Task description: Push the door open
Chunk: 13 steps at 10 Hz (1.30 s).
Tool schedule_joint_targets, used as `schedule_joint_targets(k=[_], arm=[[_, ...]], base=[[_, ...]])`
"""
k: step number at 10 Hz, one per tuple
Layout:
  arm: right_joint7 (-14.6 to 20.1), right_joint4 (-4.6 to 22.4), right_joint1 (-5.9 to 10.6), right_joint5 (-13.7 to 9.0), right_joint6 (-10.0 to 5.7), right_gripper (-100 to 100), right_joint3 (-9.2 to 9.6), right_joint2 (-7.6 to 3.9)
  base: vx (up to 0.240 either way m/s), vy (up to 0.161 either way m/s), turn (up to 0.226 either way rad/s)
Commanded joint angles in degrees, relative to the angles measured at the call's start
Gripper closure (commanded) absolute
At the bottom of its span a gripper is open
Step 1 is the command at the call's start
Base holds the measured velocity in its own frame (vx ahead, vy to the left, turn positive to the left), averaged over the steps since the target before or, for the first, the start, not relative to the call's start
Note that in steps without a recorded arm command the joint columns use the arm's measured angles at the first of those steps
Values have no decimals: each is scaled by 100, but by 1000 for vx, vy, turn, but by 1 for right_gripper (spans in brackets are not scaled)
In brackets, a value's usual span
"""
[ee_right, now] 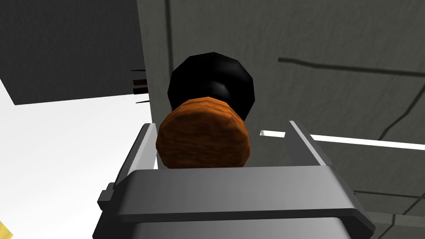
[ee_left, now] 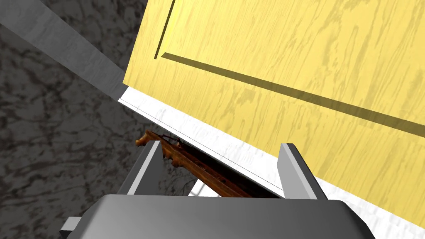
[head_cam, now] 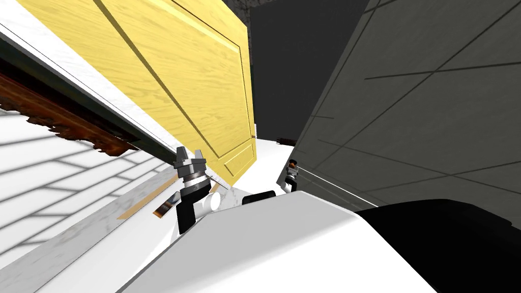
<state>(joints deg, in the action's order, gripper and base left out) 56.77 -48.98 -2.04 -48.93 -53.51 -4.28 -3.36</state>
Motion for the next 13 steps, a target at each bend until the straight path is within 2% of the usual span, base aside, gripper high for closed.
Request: schedule_joint_targets(k=[1,2,5,9,10,11,13], arm=[[-46,-17,-5,-90,-62,100,-163,-56],[-46,-17,-5,-90,-62,100,-163,-56],[-93,-21,-4,-246,-102,100,-378,7],[-134,-24,-3,-383,-138,100,-566,118],[-142,-24,-3,-408,-144,100,-600,146],[-160,-66,-39,-383,-97,100,-550,162],[-217,-60,-32,-496,-182,100,-688,88]], base=[[136,-17,-50],[103,-15,-38],[178,-19,-78],[199,-17,-55],[185,-22,-60],[79,-9,-21],[148,-67,-35]])
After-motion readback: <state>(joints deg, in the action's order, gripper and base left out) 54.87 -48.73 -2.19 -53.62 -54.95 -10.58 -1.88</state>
